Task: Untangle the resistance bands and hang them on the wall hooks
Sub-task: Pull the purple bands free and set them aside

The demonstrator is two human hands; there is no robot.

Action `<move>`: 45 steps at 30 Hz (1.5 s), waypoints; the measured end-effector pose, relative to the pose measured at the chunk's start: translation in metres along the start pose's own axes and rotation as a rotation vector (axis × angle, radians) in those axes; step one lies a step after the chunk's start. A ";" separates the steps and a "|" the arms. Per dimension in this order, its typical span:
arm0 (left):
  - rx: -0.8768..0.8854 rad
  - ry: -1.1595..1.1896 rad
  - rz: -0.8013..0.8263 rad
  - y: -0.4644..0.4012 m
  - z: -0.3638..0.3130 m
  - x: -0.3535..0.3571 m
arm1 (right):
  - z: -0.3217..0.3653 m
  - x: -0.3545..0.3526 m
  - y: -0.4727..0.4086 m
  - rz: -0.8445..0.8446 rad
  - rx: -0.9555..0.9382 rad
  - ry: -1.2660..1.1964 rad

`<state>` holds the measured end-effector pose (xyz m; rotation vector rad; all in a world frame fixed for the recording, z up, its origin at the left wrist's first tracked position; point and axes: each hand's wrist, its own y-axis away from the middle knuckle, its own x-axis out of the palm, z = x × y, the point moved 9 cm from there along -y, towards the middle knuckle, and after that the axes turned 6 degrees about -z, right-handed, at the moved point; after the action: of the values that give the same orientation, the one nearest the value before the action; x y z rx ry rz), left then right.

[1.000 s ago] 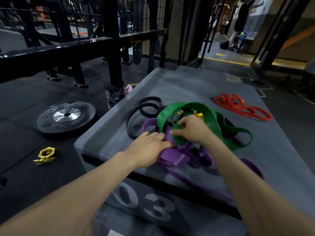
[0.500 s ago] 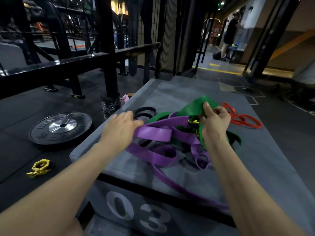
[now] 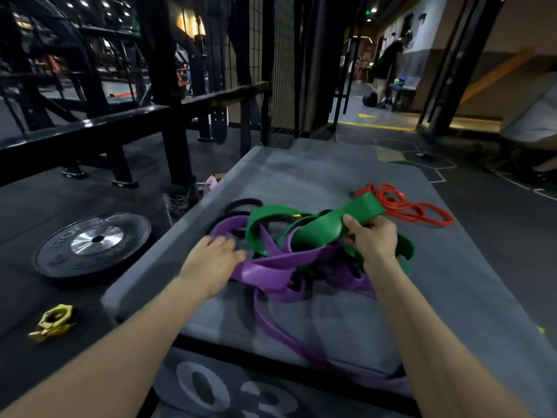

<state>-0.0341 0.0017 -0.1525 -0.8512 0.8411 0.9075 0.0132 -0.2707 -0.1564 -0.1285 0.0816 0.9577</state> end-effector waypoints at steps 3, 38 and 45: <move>0.003 0.129 0.353 0.008 -0.006 0.022 | 0.007 -0.008 0.002 0.004 -0.025 0.145; -0.922 1.885 -0.241 -0.032 0.041 0.005 | 0.030 -0.005 0.021 0.066 0.142 -0.681; -1.079 1.957 -0.265 -0.022 0.024 0.019 | 0.033 0.022 0.046 0.173 0.112 -0.381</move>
<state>-0.0014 0.0208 -0.1540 -2.8619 1.7532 -0.1290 -0.0114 -0.2223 -0.1299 0.1677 -0.2071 1.1332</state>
